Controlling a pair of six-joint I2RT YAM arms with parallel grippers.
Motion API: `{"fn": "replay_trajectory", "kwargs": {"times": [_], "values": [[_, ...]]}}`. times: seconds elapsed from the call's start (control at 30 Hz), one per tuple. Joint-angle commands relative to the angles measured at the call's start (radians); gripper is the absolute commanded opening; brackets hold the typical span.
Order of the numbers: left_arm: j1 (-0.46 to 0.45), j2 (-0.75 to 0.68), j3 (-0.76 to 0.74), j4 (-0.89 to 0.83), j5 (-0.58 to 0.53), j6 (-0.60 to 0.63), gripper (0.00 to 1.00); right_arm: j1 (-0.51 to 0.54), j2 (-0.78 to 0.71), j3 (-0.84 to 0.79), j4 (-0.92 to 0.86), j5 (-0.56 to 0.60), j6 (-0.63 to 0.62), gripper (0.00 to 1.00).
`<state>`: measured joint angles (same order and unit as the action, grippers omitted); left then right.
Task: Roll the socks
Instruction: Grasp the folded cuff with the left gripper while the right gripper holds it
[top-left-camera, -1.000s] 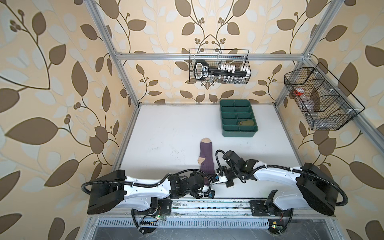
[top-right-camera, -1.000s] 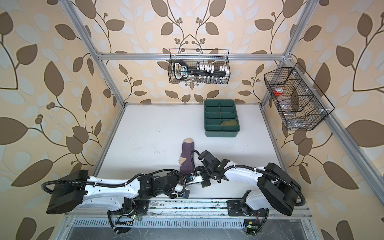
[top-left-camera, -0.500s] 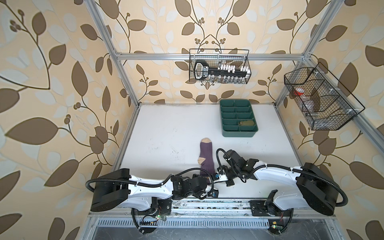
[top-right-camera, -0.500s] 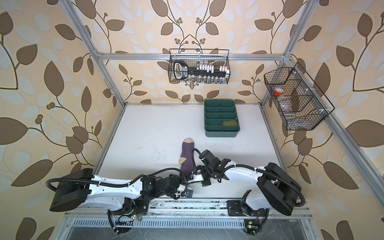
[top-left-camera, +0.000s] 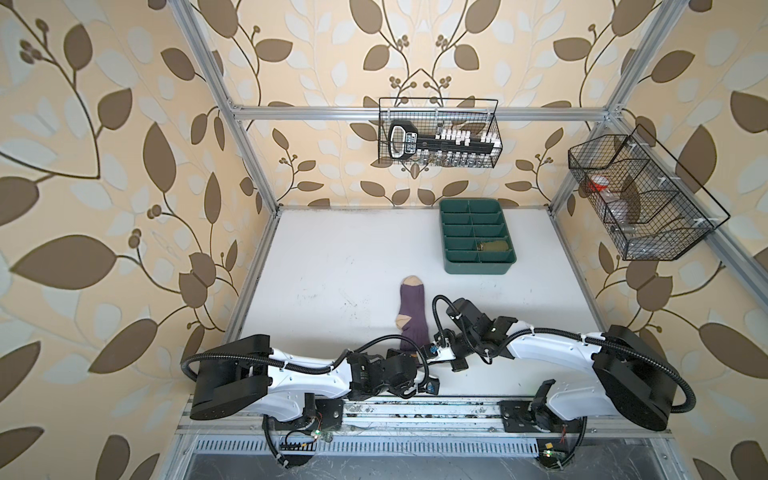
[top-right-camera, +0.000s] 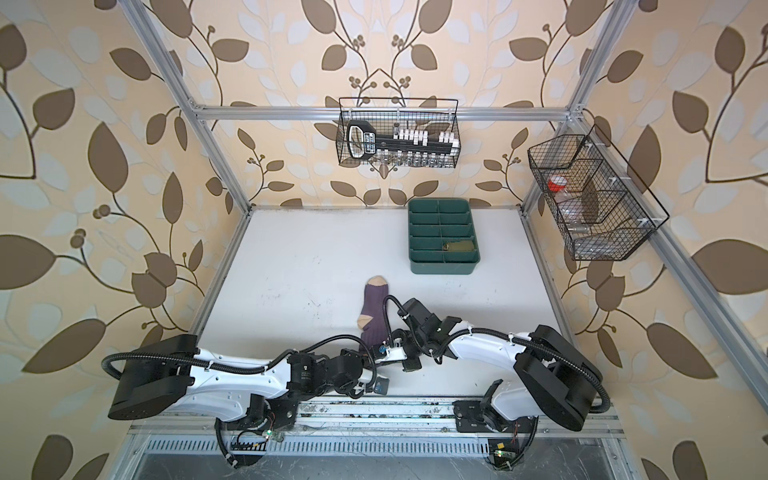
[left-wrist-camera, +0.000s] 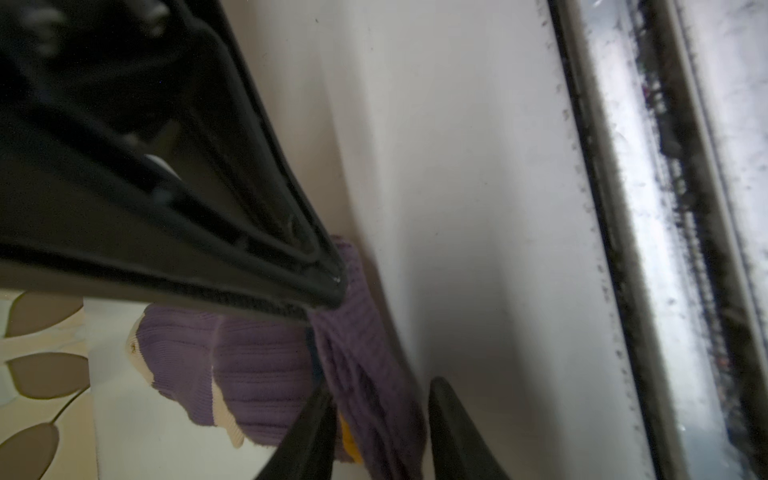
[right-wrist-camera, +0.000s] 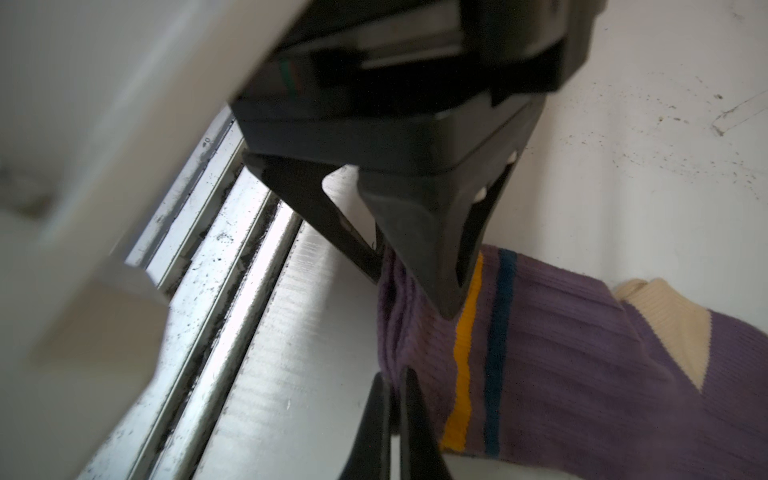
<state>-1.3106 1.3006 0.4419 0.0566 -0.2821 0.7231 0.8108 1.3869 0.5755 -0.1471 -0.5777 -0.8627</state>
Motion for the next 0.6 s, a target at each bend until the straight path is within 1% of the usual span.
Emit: {"fn": "replay_trajectory", "kwargs": {"times": [0.0, 0.17, 0.3, 0.4, 0.43, 0.47, 0.53, 0.57], "values": [[-0.009, 0.004, 0.017, 0.028, -0.037, -0.013, 0.34, 0.003, 0.006, 0.031, -0.011, -0.043, 0.004, 0.0], [-0.009, 0.002, 0.029, 0.007, -0.037, -0.024, 0.14, 0.003, 0.007, 0.03, -0.008, -0.043, 0.013, 0.0], [-0.009, 0.002, 0.042, -0.019, -0.028, -0.044, 0.01, 0.003, 0.008, 0.03, -0.001, -0.041, 0.016, 0.0], [-0.009, -0.004, 0.063, -0.051, -0.013, -0.08, 0.0, 0.002, 0.005, 0.029, 0.006, -0.036, 0.04, 0.0], [-0.009, -0.004, 0.069, -0.064, -0.002, -0.093, 0.0, 0.002, 0.001, 0.028, 0.007, -0.035, 0.042, 0.05], [-0.009, -0.006, 0.073, -0.075, 0.009, -0.103, 0.0, 0.002, -0.004, 0.028, 0.009, -0.032, 0.046, 0.12], [-0.009, -0.002, 0.082, -0.091, 0.034, -0.129, 0.0, 0.004, -0.03, 0.025, 0.005, -0.025, 0.041, 0.34], [-0.009, 0.001, 0.089, -0.1, 0.046, -0.138, 0.0, 0.005, -0.048, 0.022, 0.003, -0.02, 0.036, 0.43]]}}
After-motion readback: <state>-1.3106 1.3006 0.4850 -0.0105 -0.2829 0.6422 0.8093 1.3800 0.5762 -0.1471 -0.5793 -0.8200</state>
